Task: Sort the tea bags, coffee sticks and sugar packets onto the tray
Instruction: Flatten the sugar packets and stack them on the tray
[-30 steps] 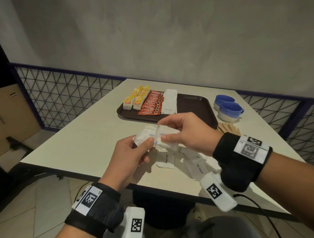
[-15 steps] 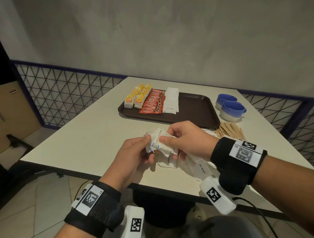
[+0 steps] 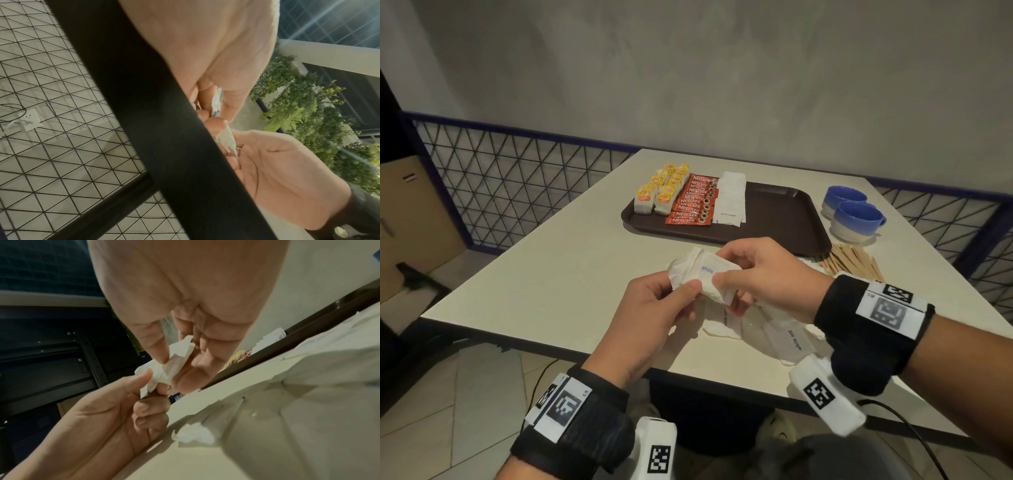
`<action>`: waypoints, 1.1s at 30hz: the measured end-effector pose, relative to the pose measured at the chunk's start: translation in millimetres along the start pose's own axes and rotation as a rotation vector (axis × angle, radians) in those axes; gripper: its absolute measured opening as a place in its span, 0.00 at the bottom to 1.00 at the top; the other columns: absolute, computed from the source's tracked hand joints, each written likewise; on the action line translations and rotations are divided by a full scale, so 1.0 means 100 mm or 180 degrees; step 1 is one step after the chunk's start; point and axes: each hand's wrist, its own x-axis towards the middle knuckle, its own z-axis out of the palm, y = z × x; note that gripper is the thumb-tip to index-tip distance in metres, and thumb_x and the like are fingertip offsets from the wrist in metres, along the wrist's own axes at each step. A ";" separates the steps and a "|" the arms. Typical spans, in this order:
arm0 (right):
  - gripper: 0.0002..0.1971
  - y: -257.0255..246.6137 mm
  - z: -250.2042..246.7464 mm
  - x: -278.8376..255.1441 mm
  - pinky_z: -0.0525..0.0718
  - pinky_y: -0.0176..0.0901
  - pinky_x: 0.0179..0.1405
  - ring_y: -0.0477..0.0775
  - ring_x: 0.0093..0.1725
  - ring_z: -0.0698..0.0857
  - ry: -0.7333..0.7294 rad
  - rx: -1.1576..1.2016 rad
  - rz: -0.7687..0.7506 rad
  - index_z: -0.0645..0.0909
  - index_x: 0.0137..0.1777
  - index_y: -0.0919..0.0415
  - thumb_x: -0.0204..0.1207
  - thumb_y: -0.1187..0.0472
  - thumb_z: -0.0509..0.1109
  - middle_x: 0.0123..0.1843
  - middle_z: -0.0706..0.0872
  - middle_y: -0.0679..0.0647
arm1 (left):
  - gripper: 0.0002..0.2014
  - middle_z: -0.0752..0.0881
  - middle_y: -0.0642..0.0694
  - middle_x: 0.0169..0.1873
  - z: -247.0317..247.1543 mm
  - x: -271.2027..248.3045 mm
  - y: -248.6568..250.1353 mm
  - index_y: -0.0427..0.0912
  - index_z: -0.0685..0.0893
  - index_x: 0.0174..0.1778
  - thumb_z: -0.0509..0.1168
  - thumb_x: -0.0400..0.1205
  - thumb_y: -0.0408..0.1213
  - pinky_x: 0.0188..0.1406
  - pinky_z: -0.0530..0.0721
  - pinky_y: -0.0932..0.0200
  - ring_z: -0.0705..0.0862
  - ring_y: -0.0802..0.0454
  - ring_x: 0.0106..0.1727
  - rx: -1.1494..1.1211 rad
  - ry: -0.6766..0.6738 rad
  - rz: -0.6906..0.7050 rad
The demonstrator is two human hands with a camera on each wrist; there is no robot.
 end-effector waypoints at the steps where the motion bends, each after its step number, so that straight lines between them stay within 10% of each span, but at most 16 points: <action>1: 0.08 0.00 -0.03 0.00 0.93 0.49 0.35 0.71 0.44 0.92 -0.0025 -0.0101 -0.0047 0.86 0.58 0.65 0.81 0.66 0.75 0.52 0.92 0.62 | 0.10 0.82 0.41 0.29 0.01 -0.01 0.00 0.45 0.95 0.44 0.69 0.87 0.38 0.36 0.88 0.48 0.79 0.50 0.33 -0.0007 0.0004 0.0034; 5: 0.08 0.01 -0.14 0.02 0.92 0.44 0.38 0.63 0.43 0.93 -0.0122 -0.0590 -0.0236 0.88 0.57 0.63 0.81 0.62 0.76 0.49 0.93 0.60 | 0.18 0.83 0.35 0.31 0.02 0.02 0.01 0.46 0.95 0.38 0.64 0.89 0.34 0.34 0.82 0.59 0.80 0.50 0.32 -0.0230 0.0002 -0.0011; 10: 0.06 -0.05 -0.32 0.11 0.93 0.58 0.46 0.60 0.45 0.93 -0.0003 -0.1095 -0.0445 0.89 0.53 0.59 0.79 0.60 0.78 0.46 0.94 0.57 | 0.21 0.79 0.35 0.29 0.01 0.07 0.02 0.38 0.91 0.35 0.58 0.91 0.33 0.31 0.77 0.56 0.73 0.47 0.27 -0.0555 0.0019 -0.0278; 16: 0.05 -0.13 -0.40 0.18 0.90 0.52 0.54 0.49 0.49 0.90 -0.0334 -0.1379 -0.0693 0.90 0.50 0.54 0.76 0.58 0.81 0.48 0.92 0.48 | 0.18 0.79 0.33 0.34 0.03 0.08 -0.01 0.38 0.91 0.40 0.59 0.89 0.35 0.37 0.75 0.49 0.74 0.42 0.34 -0.0339 -0.0072 -0.0254; 27: 0.06 -0.32 -0.70 0.45 0.92 0.51 0.52 0.57 0.50 0.91 -0.0901 -0.1789 -0.0192 0.86 0.55 0.56 0.81 0.57 0.75 0.50 0.92 0.53 | 0.14 0.89 0.52 0.32 0.01 0.44 0.42 0.49 0.93 0.43 0.65 0.89 0.44 0.37 0.77 0.57 0.85 0.56 0.33 0.1015 -0.0493 -0.0002; 33: 0.06 -0.45 -1.60 1.13 0.87 0.42 0.33 0.51 0.35 0.90 0.0023 -0.1570 0.0182 0.82 0.54 0.69 0.83 0.65 0.73 0.43 0.91 0.63 | 0.07 0.94 0.42 0.43 -0.05 1.12 0.84 0.46 0.90 0.54 0.66 0.88 0.41 0.41 0.84 0.52 0.91 0.46 0.40 0.0843 -0.1035 -0.0241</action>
